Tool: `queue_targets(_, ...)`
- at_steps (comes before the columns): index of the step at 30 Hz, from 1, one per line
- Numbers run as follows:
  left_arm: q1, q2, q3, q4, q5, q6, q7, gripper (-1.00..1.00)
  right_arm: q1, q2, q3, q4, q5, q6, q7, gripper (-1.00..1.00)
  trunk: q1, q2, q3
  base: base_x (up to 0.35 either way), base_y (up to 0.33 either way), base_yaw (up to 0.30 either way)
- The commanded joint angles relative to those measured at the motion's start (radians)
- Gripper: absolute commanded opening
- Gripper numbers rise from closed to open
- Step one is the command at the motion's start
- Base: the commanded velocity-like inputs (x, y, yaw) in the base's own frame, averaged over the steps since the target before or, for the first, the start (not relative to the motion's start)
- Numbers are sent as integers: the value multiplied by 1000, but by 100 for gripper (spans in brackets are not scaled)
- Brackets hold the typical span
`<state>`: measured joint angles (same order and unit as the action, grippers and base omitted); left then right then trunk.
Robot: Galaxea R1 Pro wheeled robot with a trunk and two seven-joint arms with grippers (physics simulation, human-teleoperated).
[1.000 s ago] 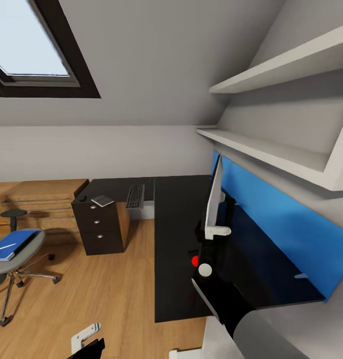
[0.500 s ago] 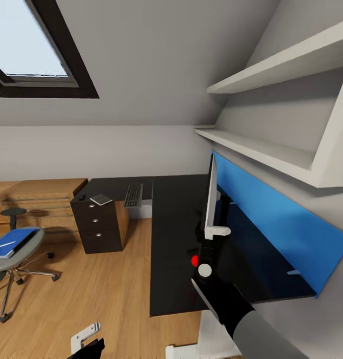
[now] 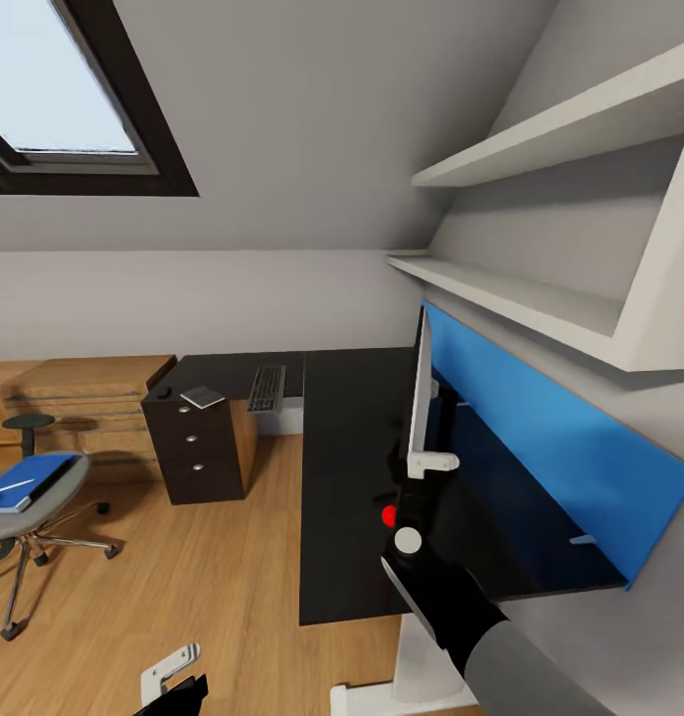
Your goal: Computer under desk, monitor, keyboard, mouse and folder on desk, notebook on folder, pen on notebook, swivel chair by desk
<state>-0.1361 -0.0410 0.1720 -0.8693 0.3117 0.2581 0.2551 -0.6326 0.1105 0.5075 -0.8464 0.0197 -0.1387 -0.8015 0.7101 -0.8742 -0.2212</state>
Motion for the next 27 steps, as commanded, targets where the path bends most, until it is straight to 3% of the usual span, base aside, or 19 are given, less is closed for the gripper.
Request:
queue_targets(1, 0, -1, 1, -2, 10, 4, 4, 100, -1, 0, 2, 1, 2, -2, -5, 100, 0, -1, -1, 0, 0, 0)
queue_targets(16, 0, 3, 1, -1, 12, 9, 4, 100, -1, -2, 2, 16, 2, -5, -3, 100, 0, -1, -1, -2, -6, 0)
queue_targets(25, 0, 15, 4, 131, 11, -3, 4, 100, -1, -4, 2, 18, 4, -15, -4, 100, 0, -1, -1, -44, -138, 0)
queue_targets(27, 0, 17, 3, 159, 10, -34, 3, 100, -1, -4, 2, 18, 5, -17, -4, 100, 0, -1, -1, -4, -14, 0)
